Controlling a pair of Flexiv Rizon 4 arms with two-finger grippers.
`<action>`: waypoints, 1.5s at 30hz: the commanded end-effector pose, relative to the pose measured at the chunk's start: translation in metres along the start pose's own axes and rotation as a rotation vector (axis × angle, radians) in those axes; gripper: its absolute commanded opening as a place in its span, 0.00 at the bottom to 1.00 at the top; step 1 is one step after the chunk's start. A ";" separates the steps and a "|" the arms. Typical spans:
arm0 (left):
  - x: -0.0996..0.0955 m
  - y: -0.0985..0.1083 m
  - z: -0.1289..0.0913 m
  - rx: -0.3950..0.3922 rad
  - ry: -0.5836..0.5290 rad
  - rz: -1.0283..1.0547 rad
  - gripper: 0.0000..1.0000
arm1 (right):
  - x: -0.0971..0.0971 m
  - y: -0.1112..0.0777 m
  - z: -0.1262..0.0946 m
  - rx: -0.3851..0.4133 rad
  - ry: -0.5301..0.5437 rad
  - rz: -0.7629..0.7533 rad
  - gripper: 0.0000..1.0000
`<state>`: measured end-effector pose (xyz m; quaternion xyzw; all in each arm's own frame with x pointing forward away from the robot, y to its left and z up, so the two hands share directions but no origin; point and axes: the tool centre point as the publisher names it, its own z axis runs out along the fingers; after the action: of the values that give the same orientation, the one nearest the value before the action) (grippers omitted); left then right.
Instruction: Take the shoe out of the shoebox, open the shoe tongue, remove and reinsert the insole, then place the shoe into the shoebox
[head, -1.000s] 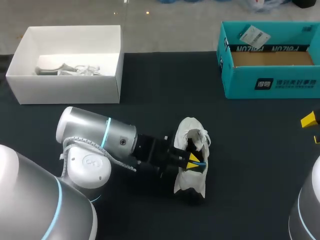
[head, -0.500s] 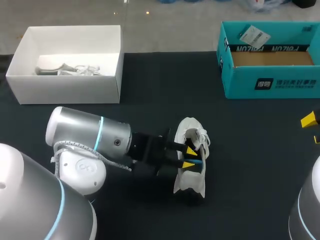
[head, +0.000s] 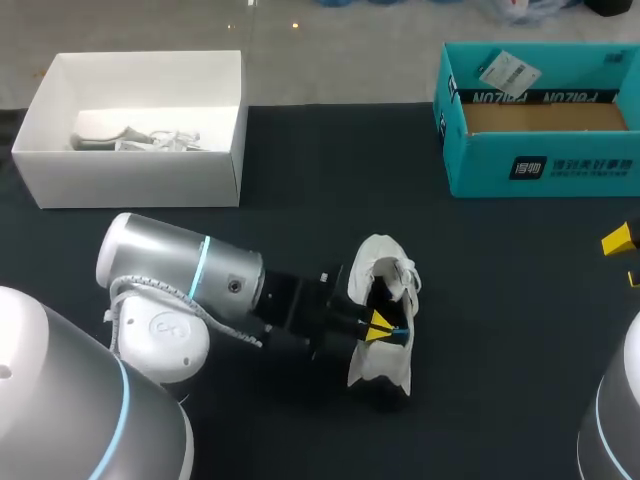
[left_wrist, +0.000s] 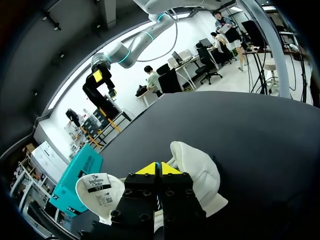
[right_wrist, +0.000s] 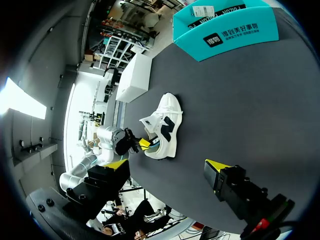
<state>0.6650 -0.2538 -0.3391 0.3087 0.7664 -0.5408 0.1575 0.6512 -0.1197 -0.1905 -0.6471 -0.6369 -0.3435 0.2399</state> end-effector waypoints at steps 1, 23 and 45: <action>-0.004 0.005 0.016 0.018 0.007 -0.019 0.00 | 0.000 -0.002 0.000 -0.002 -0.003 0.001 1.00; -0.011 -0.005 -0.012 -0.025 -0.038 0.001 0.00 | 0.000 -0.002 0.000 -0.002 -0.003 0.001 1.00; -0.013 -0.018 -0.041 0.029 0.328 0.066 0.00 | 0.000 -0.002 0.000 -0.002 -0.003 0.001 1.00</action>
<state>0.6608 -0.2403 -0.3206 0.3326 0.7633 -0.5389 0.1275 0.6512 -0.1197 -0.1905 -0.6472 -0.6369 -0.3435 0.2399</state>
